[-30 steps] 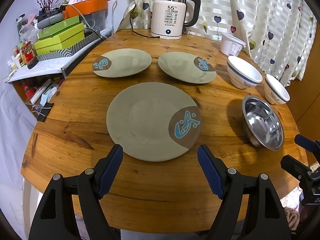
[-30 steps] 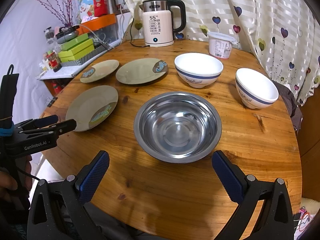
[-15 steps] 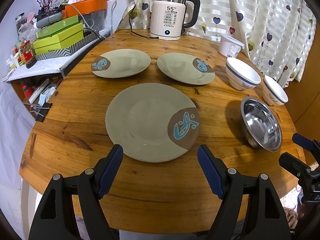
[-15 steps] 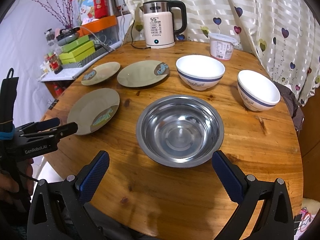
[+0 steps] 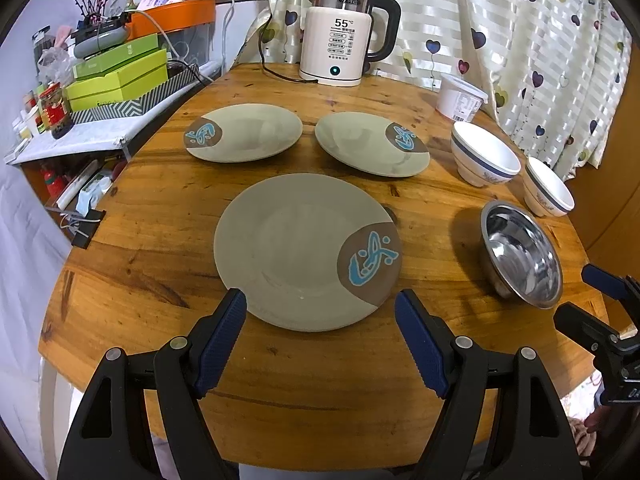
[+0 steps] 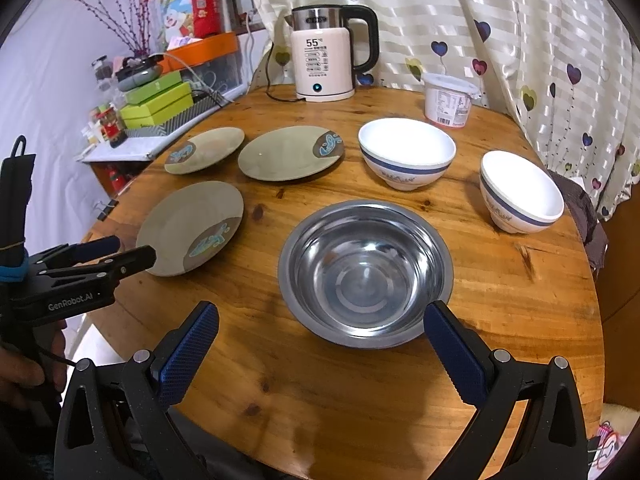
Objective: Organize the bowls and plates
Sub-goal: 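Move the left tool toward the rim of the nearest beige plate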
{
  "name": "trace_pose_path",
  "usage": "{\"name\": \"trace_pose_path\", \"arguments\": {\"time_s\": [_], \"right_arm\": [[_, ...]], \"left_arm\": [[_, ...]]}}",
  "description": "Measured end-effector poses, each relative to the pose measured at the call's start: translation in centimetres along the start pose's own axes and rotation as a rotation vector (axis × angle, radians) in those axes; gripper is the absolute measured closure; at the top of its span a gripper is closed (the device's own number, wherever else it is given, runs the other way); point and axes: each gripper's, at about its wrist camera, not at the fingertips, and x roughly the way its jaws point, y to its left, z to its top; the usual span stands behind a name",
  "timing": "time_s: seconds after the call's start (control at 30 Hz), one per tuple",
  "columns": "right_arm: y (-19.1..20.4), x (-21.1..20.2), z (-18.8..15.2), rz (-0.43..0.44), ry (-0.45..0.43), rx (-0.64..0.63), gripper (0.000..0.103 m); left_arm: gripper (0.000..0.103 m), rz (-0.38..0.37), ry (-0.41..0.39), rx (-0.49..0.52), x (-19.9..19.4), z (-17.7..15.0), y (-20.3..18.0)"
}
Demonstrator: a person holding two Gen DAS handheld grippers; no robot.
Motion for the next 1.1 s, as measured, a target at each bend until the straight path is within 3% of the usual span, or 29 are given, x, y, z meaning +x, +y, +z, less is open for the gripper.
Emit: {"name": "trace_pose_path", "arguments": {"time_s": [0.67,1.1], "right_arm": [[1.4,1.8,2.0,0.057,0.006,-0.028,0.0],[4.4,4.0,5.3,0.115,-0.008,-0.104,0.0]], "left_arm": [[0.026,-0.001,-0.009,-0.032,0.8,1.3,1.2],[0.026,0.029,-0.039,-0.084,1.1,2.9,3.6]]}}
